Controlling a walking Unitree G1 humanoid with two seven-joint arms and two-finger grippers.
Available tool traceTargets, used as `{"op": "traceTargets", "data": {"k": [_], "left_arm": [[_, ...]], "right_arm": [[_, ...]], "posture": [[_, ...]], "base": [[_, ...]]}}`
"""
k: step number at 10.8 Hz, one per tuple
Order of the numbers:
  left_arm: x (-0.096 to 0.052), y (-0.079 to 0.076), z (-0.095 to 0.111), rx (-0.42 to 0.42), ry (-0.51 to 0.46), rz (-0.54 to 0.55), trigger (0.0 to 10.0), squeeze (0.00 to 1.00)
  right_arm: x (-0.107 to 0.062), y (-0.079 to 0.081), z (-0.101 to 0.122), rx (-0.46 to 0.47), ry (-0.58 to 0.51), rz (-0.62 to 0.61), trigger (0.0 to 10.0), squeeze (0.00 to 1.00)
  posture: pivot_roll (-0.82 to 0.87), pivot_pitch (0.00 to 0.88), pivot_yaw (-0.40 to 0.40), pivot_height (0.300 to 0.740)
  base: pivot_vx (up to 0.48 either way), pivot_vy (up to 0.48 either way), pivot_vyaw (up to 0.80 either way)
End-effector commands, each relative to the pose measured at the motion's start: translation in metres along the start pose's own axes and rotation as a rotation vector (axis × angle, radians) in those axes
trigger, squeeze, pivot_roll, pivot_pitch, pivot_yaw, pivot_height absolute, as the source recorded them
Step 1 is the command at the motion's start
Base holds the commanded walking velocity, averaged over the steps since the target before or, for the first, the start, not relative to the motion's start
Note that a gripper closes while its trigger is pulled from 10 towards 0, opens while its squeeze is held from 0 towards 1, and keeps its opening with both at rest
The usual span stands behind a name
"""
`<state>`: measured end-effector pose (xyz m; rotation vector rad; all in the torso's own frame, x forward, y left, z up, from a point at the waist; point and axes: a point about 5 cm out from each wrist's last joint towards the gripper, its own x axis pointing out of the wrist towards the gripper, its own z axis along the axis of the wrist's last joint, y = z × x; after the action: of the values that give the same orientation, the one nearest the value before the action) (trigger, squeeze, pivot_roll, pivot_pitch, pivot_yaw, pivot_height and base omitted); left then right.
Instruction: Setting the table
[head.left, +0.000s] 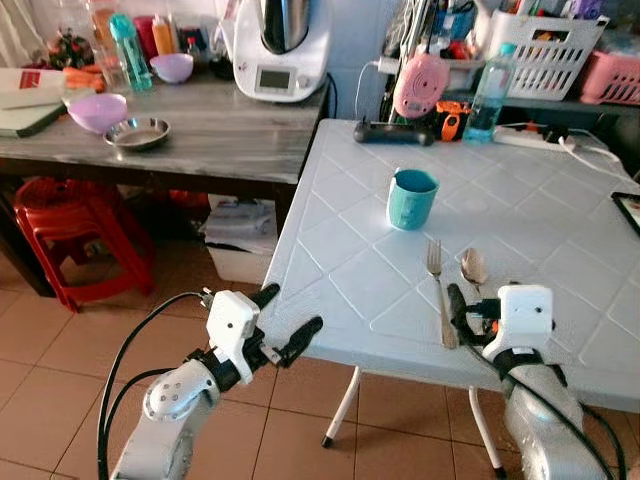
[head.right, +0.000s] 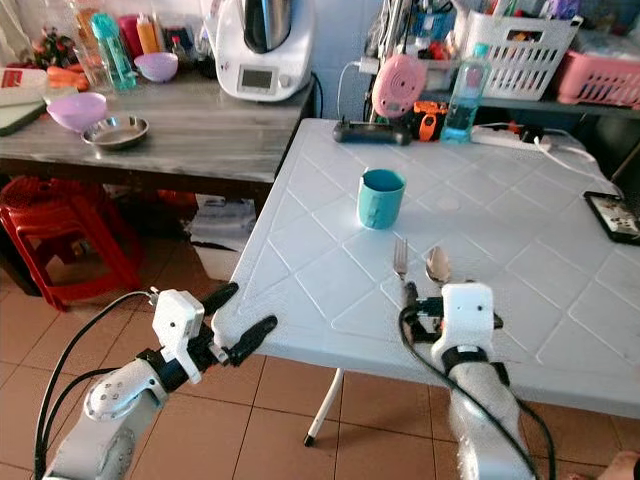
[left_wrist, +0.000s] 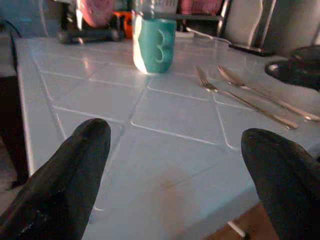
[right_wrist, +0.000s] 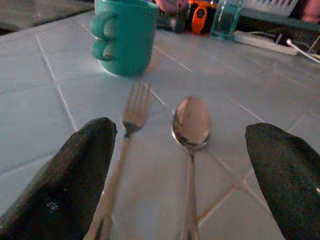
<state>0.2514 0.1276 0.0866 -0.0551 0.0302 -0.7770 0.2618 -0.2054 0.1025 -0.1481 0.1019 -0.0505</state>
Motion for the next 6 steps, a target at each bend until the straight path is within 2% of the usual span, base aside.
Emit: {"op": "traceTargets", "data": {"k": [1,3,6], "left_arm": [[0.002,-0.001,0.004,0.003,0.002,-0.042,10.0,0.00],[0.001,0.005,0.004,0.018,0.015,-0.051,10.0,0.00],[0.000,0.004,0.003,0.017,0.025,-0.063,10.0,0.00]], "right_arm": [[0.004,-0.004,0.000,0.006,0.016,-0.003,10.0,0.00],[0.012,-0.009,0.005,0.032,0.019,-0.005,10.0,0.00],[0.024,-0.007,0.009,0.054,0.035,0.026,10.0,0.00]], "posture": [[-0.01,0.000,-0.010,0.740],[0.00,0.000,-0.012,0.740],[0.01,0.000,-0.009,0.740]], "base": [[0.000,0.000,0.00],[0.000,0.000,0.00],[0.000,0.000,0.00]]}}
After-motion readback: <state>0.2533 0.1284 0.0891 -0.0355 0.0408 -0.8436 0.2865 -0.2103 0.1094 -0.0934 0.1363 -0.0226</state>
